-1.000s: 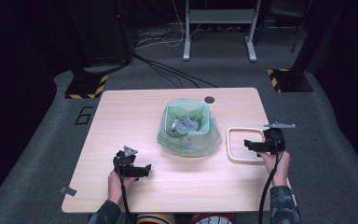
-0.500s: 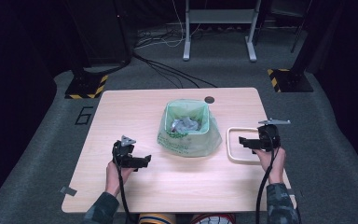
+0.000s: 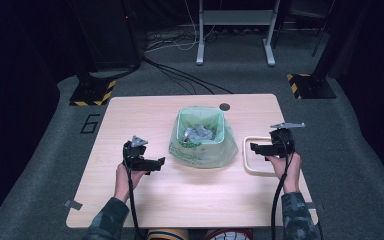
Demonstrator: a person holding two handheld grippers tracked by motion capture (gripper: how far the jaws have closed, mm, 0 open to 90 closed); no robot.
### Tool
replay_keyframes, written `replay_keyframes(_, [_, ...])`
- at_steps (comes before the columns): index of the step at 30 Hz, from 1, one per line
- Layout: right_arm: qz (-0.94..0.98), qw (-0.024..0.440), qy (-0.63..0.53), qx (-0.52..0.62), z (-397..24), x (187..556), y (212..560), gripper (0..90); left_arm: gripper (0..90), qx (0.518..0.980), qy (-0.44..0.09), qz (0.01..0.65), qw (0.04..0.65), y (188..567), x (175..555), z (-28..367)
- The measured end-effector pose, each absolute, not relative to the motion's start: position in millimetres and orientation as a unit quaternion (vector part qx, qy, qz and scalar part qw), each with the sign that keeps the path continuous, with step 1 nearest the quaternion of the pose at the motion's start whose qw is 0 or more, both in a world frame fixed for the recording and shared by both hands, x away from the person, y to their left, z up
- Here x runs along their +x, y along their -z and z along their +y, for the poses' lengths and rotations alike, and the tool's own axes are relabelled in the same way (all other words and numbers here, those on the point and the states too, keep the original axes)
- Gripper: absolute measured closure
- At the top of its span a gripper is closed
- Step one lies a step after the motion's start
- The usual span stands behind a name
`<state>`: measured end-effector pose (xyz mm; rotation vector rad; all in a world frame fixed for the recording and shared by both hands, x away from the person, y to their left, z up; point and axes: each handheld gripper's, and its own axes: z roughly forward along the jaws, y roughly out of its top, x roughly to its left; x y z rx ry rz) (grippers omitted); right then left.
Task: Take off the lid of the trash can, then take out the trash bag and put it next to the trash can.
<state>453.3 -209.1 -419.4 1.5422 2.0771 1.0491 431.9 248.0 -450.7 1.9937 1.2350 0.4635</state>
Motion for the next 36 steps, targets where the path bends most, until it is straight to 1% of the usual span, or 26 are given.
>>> replay_keyframes(16, [0.744, 0.169, -0.375, 0.526, -185, 465, 403, 9.4, 0.4, 0.771, -0.183, 0.475, 0.384, 431, 442, 247])
replay_keyframes(36, [0.748, 0.157, -0.386, 0.516, -166, 483, 392, 13.7, 1.2, 0.770, -0.172, 0.465, 0.402, 408, 471, 233])
